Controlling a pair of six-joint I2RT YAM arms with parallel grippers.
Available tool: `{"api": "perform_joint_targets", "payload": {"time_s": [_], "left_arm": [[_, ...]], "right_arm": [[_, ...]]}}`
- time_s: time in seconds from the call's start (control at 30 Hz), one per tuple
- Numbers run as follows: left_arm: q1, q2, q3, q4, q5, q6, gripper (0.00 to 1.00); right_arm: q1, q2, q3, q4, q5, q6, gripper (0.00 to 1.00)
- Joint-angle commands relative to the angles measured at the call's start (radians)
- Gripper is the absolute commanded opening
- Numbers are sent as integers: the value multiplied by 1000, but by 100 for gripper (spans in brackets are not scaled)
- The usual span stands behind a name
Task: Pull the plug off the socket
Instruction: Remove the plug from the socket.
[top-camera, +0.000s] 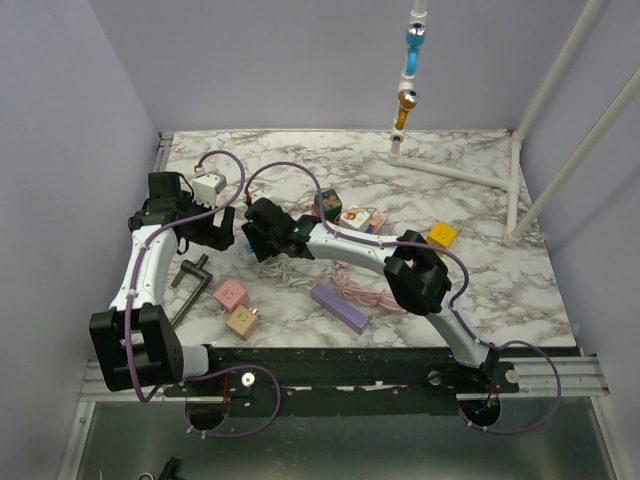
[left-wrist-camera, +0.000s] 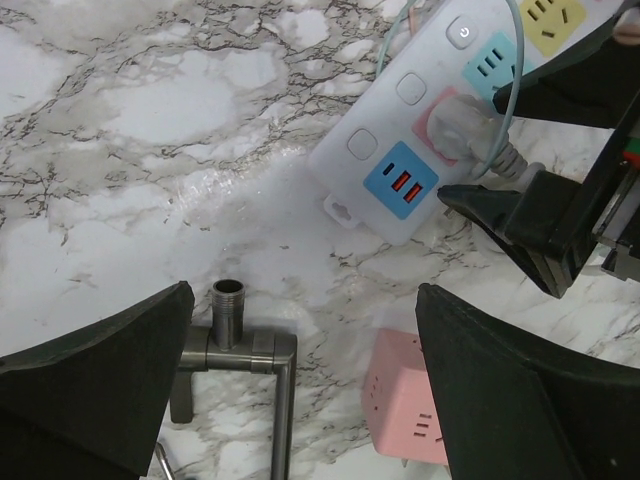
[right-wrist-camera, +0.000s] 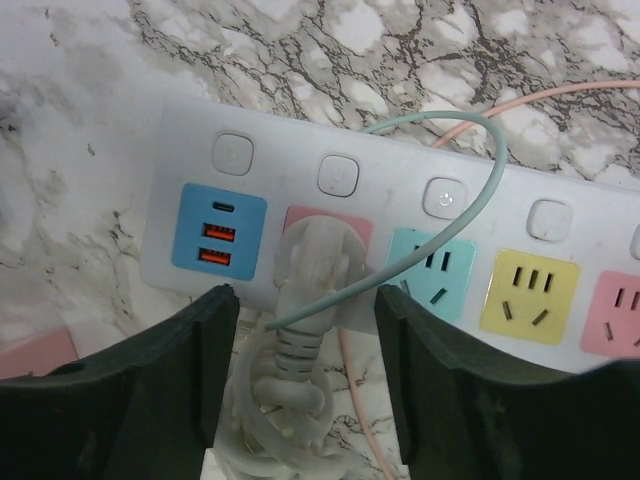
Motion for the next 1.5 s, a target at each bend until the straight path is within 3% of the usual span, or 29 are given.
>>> {"api": "perform_joint_targets", "payload": {"time_s": [0.0, 0.13, 0.27, 0.43, 0.57, 0.77, 1.0, 1.2, 1.37, 1.47], "left_arm": [[7, 2, -27, 42, 41, 26, 96], [6, -36, -64, 65, 81, 98, 98], [6, -100, -105, 96, 163, 259, 98], [7, -201, -141, 101, 287, 544, 98], [6, -263, -180, 110, 370, 765, 99], [7, -253, -186, 122, 452, 884, 99], [-5, -318, -311, 144, 545, 1307, 98], [-48, -365, -484, 421, 582, 1589, 99], [-83, -358, -555, 626, 614, 1663, 98], [-95, -335, -547, 649, 601, 1703, 90]], "right_arm": [[3, 31, 42, -19, 21, -14, 60], [2, 33, 51, -25, 9, -7, 22], [-21, -17, 29, 1, -71, 12, 1], [-104, -124, -72, 122, -291, 94, 1], [-121, -167, -78, 146, -310, 74, 1], [-135, -242, -114, 190, -346, 66, 1], [-197, -324, -195, 236, -490, 101, 1], [-199, -360, -248, 264, -560, 110, 1], [-199, -380, -268, 267, -595, 112, 1], [-199, -388, -272, 266, -620, 109, 1]]}}
